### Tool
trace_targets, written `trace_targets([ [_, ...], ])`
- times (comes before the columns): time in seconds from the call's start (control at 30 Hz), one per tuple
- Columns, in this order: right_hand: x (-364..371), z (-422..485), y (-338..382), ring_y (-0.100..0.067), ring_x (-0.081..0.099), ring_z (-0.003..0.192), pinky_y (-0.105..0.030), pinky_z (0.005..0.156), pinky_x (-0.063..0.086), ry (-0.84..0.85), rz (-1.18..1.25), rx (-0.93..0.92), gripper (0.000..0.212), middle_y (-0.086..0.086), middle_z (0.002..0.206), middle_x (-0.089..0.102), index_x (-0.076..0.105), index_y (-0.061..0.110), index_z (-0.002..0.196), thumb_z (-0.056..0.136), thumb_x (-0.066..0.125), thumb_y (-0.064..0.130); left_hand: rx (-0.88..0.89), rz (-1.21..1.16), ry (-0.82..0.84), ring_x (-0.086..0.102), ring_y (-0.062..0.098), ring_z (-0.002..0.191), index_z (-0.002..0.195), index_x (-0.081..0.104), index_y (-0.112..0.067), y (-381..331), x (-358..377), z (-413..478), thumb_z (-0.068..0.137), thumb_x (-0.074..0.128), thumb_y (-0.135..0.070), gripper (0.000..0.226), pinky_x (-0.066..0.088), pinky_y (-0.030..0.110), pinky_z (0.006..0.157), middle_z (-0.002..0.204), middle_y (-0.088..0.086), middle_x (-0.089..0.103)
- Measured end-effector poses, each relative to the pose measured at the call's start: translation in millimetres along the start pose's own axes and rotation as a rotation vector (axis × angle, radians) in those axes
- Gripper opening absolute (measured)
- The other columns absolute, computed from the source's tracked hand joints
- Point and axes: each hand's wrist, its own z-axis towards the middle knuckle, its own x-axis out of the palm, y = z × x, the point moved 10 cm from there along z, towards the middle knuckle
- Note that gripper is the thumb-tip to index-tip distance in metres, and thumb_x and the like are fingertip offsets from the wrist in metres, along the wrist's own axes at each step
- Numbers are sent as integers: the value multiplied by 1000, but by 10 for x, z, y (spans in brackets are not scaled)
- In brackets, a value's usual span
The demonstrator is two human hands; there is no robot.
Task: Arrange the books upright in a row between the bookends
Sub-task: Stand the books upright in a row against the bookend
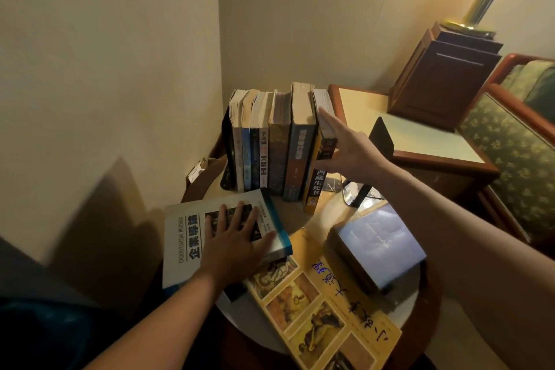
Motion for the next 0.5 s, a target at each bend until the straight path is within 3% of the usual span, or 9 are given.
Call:
trace_targets([
  [0.07,4,14,-5,-30,56,128,-47,95,55,-21,8,-7,109,-7,154,44,8,25,160,80,82,11,-2,-1,4,-27,32,147,155,-14,-41,-5,0,-4,79,-5,-84,88,-17,52,116,164,-2,-22],
  [0.17,42,72,2,-32,56,127,-50,94,55,-21,16,6,109,-10,152,45,9,26,160,80,81,9,3,18,10,-27,33,147,154,-16,-40,-15,-2,1,67,-16,-87,99,-18,51,115,163,-2,-24],
  [0.33,39,161,-32,-30,61,118,-50,91,57,-33,25,28,107,-12,147,50,11,27,160,81,80,7,-8,-10,3,-28,31,147,154,-16,-41,-16,-16,-5,74,-11,-85,91,-17,53,117,163,-4,-24],
  [0.5,44,244,-82,-33,54,128,-54,95,54,-37,33,44,106,-11,151,45,13,29,160,81,80,7,-5,-15,-13,-28,31,147,154,-14,-42,-11,-17,-4,73,-13,-87,93,-15,54,119,164,-4,-22],
])
